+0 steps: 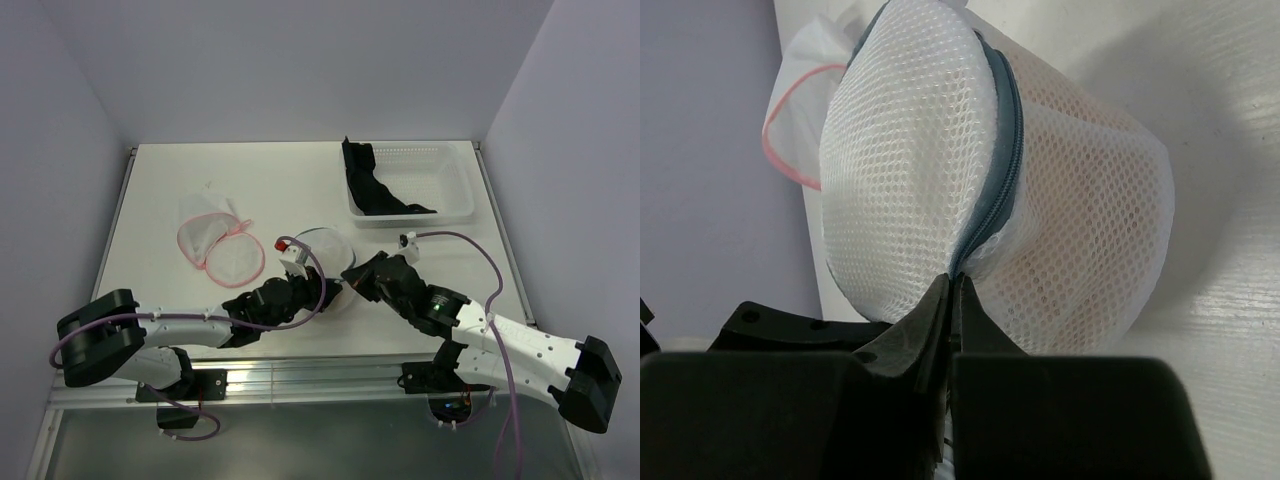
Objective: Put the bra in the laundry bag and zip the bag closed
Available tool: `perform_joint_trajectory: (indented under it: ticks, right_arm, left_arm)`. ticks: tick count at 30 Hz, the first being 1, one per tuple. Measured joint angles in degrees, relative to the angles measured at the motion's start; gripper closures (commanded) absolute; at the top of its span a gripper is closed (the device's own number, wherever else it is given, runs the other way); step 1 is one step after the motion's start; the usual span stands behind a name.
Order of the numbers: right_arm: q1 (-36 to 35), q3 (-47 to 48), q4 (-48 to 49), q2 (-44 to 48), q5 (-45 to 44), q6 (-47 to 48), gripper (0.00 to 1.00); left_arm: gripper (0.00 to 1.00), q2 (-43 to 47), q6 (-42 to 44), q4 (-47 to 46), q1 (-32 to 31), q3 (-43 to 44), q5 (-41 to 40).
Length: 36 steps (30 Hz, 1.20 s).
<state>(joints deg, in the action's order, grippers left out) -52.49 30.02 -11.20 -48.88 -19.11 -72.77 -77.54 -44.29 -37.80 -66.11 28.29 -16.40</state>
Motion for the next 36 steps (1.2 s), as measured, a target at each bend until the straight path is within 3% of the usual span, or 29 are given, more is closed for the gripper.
perform_joint_trajectory:
  ticks: [2,10,18,22,27,29,30,33,36]
  right_arm:
    - [-0.15,0.00,0.00,-0.15,0.04,0.00,1.00]
    - [-0.11,0.52,-0.74,-0.22,0.02,1.05,1.00]
    - [10.60,2.08,-0.76,-2.08,5.73,8.70,1.00]
    - [16.11,4.50,1.09,-7.87,12.94,14.27,1.00]
    - [17.51,11.23,3.72,-16.98,22.08,20.37,1.00]
    - [17.53,14.43,4.09,-20.17,24.79,22.53,0.91]
    - [17.51,15.67,4.00,-21.14,25.42,23.21,0.73]
    - [17.38,19.34,2.64,-23.23,25.00,25.75,0.49]
    - [16.92,22.23,0.09,-23.34,22.75,27.32,0.34]
  left_arm:
    - [0.99,0.00,-0.20,0.48,0.04,0.00,-0.02]
    - [1.00,2.36,-0.83,2.82,0.02,-0.76,-0.72]
    - [1.00,16.74,-3.89,13.20,1.01,-6.73,-6.86]
    - [1.00,26.51,-6.97,21.59,1.84,-9.55,-10.51]
    - [1.00,38.51,-10.29,31.69,2.10,-10.99,-14.10]
    - [1.00,41.97,-10.45,33.24,2.21,-11.80,-14.49]
    - [1.00,42.75,-10.40,33.33,2.25,-12.15,-14.51]
    - [1.00,40.68,-9.70,32.11,2.25,-12.31,-14.25]
    - [1.00,35.50,-8.33,28.24,1.62,-12.81,-12.98]
